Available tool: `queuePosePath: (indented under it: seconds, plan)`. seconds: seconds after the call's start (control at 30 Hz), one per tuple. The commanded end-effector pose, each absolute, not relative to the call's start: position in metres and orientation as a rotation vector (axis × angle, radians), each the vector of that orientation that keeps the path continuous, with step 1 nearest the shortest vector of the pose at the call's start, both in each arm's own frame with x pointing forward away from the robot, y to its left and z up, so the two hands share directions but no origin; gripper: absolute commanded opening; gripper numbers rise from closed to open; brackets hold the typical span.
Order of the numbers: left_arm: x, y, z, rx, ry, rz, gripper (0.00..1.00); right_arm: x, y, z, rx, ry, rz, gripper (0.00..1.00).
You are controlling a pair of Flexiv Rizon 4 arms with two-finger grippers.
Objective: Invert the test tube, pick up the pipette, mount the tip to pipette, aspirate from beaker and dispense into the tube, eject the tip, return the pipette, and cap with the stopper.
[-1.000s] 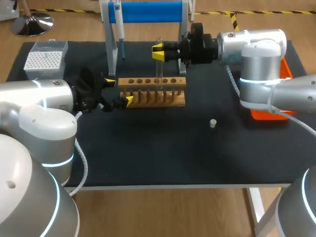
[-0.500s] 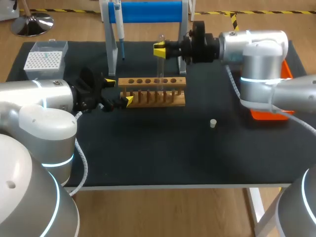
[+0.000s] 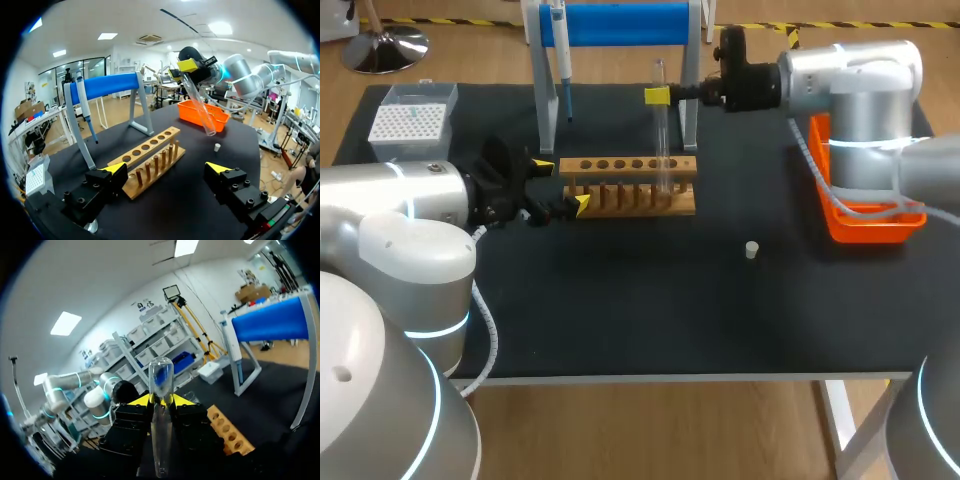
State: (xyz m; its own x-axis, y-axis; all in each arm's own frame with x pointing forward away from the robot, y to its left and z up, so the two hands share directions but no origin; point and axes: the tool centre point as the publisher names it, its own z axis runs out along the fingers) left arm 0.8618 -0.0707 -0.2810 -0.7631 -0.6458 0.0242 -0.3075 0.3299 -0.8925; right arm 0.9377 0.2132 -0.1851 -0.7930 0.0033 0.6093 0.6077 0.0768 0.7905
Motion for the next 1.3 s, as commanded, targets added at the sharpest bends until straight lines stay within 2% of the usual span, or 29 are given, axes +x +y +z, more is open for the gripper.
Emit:
queuePosePath:
  seconds: [0.03,0.37,1.3]
  plan:
    - [0.862,-0.071,-0.28,-0.85,2.27,-1.405,1.0,0.939,0.208,-0.19,-0.915,-1.561,-1.394,0.0]
    - [0.862,-0.071,-0.28,-0.85,2.27,-1.405,1.0,0.945,0.205,-0.201,-1.082,-1.379,-1.281,0.0]
    - [0.862,-0.071,-0.28,-0.85,2.27,-1.405,1.0,0.942,0.208,-0.204,-1.093,-1.26,-1.203,0.0]
